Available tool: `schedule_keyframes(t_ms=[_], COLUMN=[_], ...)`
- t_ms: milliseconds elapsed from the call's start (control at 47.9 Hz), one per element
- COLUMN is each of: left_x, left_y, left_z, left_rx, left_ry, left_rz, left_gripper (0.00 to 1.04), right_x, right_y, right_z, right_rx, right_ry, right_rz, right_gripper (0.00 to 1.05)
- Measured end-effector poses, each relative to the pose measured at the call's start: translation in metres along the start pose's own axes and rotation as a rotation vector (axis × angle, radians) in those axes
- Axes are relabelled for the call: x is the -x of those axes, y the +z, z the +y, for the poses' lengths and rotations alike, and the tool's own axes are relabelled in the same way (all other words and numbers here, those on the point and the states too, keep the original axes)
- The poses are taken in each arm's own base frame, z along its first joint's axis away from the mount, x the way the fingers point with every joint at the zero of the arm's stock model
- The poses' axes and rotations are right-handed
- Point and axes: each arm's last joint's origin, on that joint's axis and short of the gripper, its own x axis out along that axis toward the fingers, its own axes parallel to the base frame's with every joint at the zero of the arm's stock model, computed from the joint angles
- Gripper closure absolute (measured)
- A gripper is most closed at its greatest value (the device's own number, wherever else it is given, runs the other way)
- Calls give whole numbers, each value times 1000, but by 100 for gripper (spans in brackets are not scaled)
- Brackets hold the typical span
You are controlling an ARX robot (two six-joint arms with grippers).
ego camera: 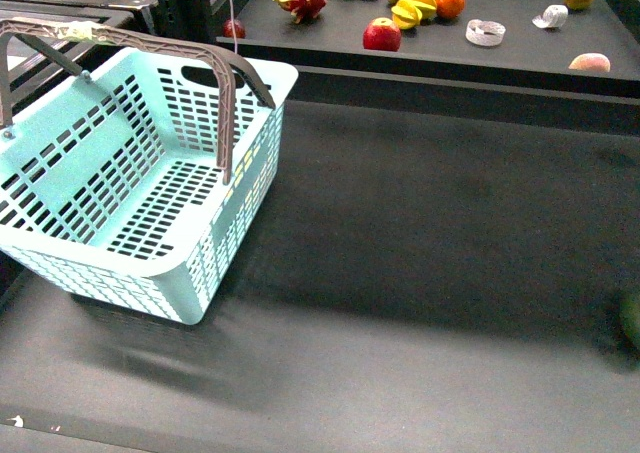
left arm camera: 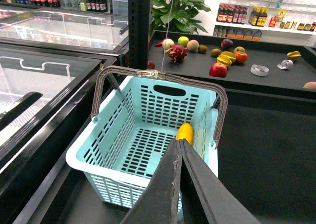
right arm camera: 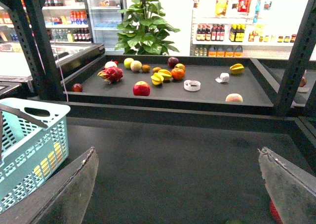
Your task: Pick mango with right arm and hold basket with left
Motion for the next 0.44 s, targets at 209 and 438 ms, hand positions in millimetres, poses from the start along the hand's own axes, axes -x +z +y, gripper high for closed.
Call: schedule_keyframes(t_ms=[209,438], left_x=[5,5], left_y=[1,1], left_z=[0,0], left_rx=[0,0], left_ry=[1,1], left_rz=[-25,-26], left_gripper=[101,101], right_x=[0,0], right_y=[0,0], right_z=[0,0], right_rx=[0,0], right_ry=[0,0], right_rz=[0,0], right_gripper=[8,8])
